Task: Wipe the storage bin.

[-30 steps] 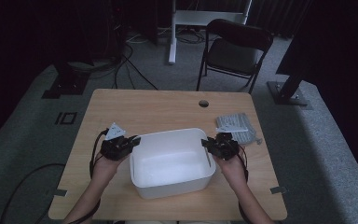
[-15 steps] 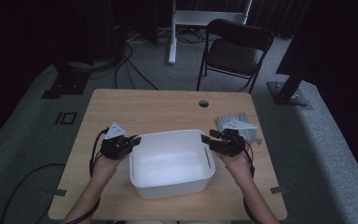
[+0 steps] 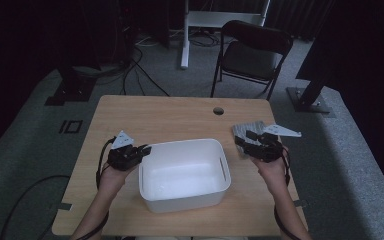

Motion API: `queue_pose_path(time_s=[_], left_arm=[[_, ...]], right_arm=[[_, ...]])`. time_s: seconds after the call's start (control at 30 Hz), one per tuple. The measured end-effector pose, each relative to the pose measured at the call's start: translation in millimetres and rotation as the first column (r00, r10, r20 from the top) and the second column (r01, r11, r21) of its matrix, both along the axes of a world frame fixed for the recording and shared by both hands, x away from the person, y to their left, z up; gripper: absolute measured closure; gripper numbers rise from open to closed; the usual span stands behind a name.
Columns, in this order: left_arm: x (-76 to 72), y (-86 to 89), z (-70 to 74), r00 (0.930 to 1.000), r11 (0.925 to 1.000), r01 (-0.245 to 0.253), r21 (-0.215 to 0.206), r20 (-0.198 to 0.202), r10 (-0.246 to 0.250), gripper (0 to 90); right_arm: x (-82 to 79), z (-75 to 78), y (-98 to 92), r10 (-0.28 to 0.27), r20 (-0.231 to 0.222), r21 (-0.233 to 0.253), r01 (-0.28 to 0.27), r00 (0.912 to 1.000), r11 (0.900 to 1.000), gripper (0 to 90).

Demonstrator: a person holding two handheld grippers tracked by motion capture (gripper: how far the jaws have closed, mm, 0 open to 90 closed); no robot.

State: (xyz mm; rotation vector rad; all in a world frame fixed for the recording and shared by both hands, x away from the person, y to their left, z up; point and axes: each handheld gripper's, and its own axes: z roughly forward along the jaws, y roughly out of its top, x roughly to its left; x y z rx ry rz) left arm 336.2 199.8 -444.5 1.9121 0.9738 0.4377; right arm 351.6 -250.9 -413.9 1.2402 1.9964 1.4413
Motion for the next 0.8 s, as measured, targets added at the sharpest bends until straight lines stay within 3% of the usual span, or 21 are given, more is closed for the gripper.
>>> queue_pose_path(time_s=[0.17, 0.33, 0.4, 0.53, 0.63, 0.8], left_arm=[[0.1, 0.7, -0.6, 1.0, 0.9999, -0.002, -0.015, -0.002, 0.002, 79.7], [1.3, 2.0, -0.7, 0.9998, 0.9996, -0.003, -0.03, -0.019, 0.003, 79.1], [0.4, 2.6, -0.5, 0.9998, 0.9993, -0.013, -0.034, -0.017, 0.012, 77.1], [-1.7, 9.4, 0.4, 0.9987, 0.9982, -0.023, -0.056, -0.048, 0.02, 61.1], [-6.6, 9.7, 1.0, 0.9982, 0.9993, -0.019, -0.033, -0.057, 0.017, 53.8], [-10.0, 7.3, -1.0, 0.998, 0.9993, -0.022, -0.031, -0.06, 0.02, 56.6]], right_arm=[[8.1, -15.3, -22.0, -0.065, -0.023, -0.008, 0.065, 0.9976, 0.998, 40.0], [14.4, -30.5, -36.7, -0.118, -0.076, -0.013, 0.118, 0.9901, 0.993, 40.5], [14.4, -34.5, -39.9, -0.124, -0.086, -0.008, 0.124, 0.9885, 0.992, 40.7], [13.9, -38.6, -43.2, -0.131, -0.093, -0.014, 0.131, 0.987, 0.991, 40.7], [14.4, -40.9, -44.9, -0.136, -0.094, -0.014, 0.135, 0.9863, 0.991, 40.5], [18.1, -45.9, -45.1, -0.141, -0.101, -0.021, 0.14, 0.9849, 0.99, 40.3]])
